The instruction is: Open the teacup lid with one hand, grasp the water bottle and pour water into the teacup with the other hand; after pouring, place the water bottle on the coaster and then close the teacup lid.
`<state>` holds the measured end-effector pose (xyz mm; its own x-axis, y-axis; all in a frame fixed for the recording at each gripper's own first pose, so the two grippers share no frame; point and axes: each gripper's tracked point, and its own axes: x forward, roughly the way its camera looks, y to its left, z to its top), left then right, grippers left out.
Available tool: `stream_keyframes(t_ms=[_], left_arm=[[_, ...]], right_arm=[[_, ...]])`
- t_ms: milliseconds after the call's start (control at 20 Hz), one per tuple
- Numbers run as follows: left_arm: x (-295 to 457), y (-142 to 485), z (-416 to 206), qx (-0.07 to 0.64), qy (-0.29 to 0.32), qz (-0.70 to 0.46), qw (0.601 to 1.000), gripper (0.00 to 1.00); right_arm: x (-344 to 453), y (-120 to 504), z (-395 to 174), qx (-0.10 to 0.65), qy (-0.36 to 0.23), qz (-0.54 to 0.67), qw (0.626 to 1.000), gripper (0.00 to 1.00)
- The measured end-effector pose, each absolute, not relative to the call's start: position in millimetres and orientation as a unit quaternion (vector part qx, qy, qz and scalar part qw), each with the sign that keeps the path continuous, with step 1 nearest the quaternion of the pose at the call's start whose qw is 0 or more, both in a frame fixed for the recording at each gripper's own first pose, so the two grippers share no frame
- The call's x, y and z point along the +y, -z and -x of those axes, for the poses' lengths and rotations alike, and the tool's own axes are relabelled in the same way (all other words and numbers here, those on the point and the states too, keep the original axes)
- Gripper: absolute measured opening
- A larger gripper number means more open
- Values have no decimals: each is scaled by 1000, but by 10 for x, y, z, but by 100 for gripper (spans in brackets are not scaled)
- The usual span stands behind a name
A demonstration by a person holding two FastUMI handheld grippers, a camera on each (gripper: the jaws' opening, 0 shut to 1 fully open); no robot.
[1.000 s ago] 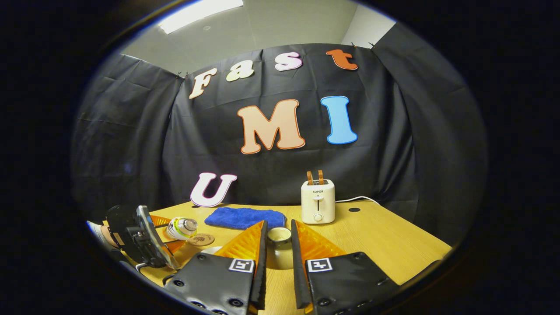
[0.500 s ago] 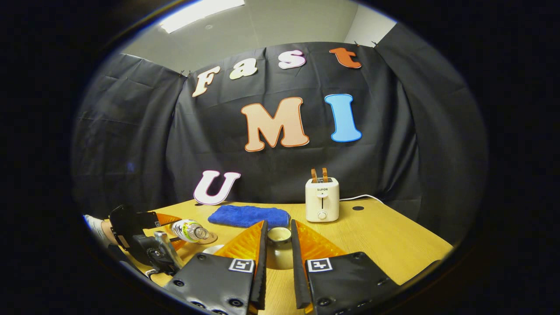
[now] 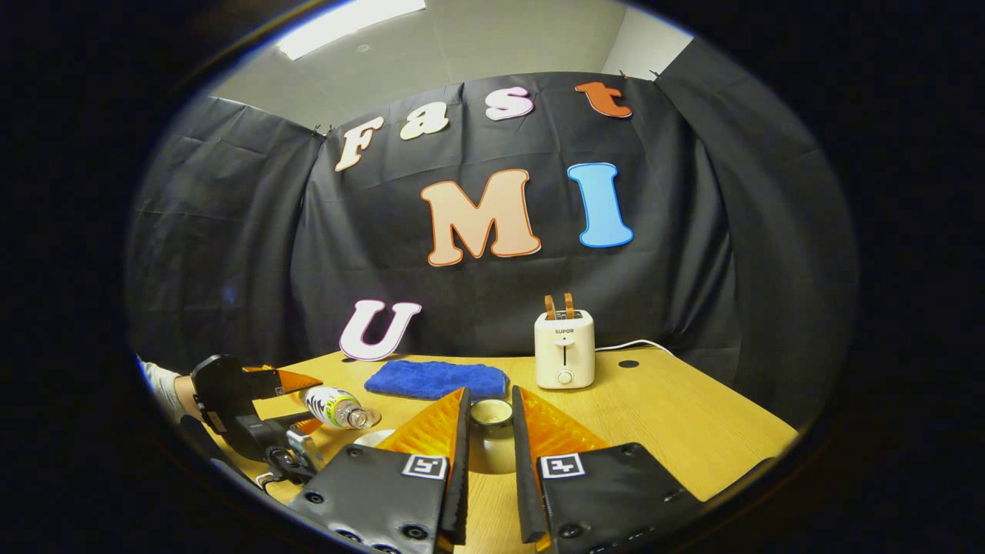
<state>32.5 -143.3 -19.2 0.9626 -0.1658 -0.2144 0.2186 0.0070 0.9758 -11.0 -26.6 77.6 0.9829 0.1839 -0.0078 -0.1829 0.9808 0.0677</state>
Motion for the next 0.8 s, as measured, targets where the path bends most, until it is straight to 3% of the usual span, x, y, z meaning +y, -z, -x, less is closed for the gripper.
stream_keyframes(t_ms=[800], left_arm=[[-1436, -32, -325, 9, 130, -765, 630, 57]], right_arm=[[-251, -810, 134, 4, -102, -49, 994, 30]])
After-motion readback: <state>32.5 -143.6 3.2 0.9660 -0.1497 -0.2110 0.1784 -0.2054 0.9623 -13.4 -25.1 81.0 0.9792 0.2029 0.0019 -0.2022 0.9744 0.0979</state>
